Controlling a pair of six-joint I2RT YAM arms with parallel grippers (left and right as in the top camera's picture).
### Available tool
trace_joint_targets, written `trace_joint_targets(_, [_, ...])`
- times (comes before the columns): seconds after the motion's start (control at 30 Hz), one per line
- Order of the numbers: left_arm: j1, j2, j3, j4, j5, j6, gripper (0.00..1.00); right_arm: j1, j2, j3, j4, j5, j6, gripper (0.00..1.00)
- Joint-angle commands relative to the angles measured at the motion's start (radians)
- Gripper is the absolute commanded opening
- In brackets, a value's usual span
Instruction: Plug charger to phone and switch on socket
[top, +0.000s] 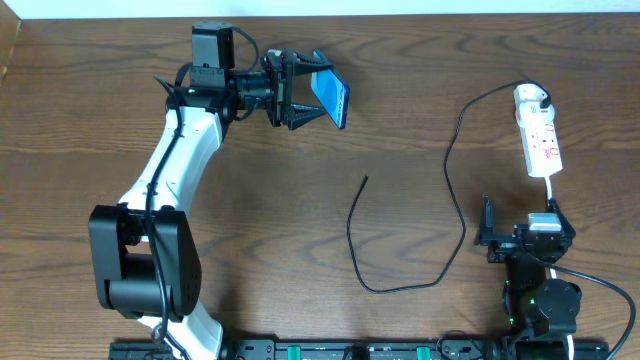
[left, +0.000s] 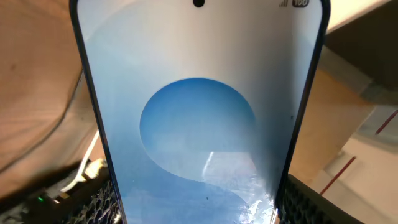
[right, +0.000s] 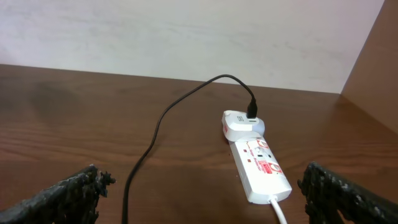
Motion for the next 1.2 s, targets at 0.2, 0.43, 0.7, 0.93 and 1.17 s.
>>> trace_joint_targets(0.2, [0.002,-0.03,0.017,0.006,0.051,-0.22,0.07,-0.002,-0.005,-0.004,-0.001,-0.002,-0.013,0.99])
trace_joint_targets(0.43, [0.003,-0.03,0.017,0.007,0.077,-0.321,0.07,-0.002,-0.005,-0.004,-0.001,-0.003,-0.013,0.99])
trace_joint_targets(0.7, [0.003,-0.03,0.017,0.006,0.103,-0.404,0.07,-0.002,-0.005,-0.004,-0.001,-0.003,-0.013,0.99])
trace_joint_targets(0.93, [0.002,-0.03,0.017,0.006,0.104,-0.442,0.07,-0.002,-0.005,-0.004,-0.001,-0.003,-0.013,0.99])
trace_joint_targets(1.17, [0.002,-0.03,0.017,0.006,0.13,-0.481,0.07,-0.002,-0.005,-0.004,-0.001,-0.003,-0.013,0.99])
